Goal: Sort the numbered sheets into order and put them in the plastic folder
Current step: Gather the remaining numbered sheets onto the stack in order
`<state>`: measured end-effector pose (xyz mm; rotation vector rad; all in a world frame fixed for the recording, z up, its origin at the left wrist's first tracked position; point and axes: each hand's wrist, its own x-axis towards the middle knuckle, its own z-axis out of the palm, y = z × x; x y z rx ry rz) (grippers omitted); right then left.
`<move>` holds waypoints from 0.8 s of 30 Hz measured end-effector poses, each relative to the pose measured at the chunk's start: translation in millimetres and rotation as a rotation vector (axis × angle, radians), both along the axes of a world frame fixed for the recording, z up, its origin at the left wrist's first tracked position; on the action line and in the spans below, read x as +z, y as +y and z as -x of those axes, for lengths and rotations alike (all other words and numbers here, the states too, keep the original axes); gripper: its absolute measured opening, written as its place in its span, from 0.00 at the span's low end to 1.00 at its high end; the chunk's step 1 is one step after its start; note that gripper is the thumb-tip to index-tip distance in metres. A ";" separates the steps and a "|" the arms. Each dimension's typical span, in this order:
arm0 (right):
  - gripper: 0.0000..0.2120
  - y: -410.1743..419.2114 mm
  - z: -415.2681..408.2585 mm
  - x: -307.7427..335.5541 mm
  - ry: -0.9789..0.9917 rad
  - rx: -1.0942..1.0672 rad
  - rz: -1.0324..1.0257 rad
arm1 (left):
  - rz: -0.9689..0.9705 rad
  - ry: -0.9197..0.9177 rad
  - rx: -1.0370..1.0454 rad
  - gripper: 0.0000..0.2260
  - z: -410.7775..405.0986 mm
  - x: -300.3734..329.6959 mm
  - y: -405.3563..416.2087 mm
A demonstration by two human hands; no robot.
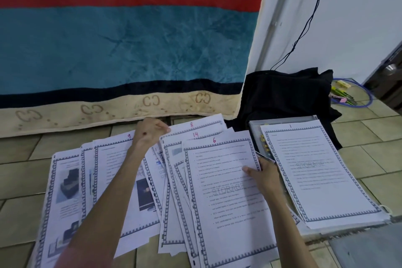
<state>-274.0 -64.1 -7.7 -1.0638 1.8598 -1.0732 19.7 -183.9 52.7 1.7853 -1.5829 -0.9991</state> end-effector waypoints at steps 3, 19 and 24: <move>0.11 0.0 -1.5 -1.3 0.034 -0.006 0.008 | 0.072 0.049 0.068 0.03 -8.4 8.4 8.4; 0.11 1.3 -13.4 -7.7 0.145 -0.089 0.038 | -0.312 0.937 0.524 0.18 -25.5 -12.8 54.7; 0.12 1.8 -21.0 -14.0 0.179 -0.151 0.059 | -0.291 0.991 0.491 0.12 -25.4 -16.1 63.0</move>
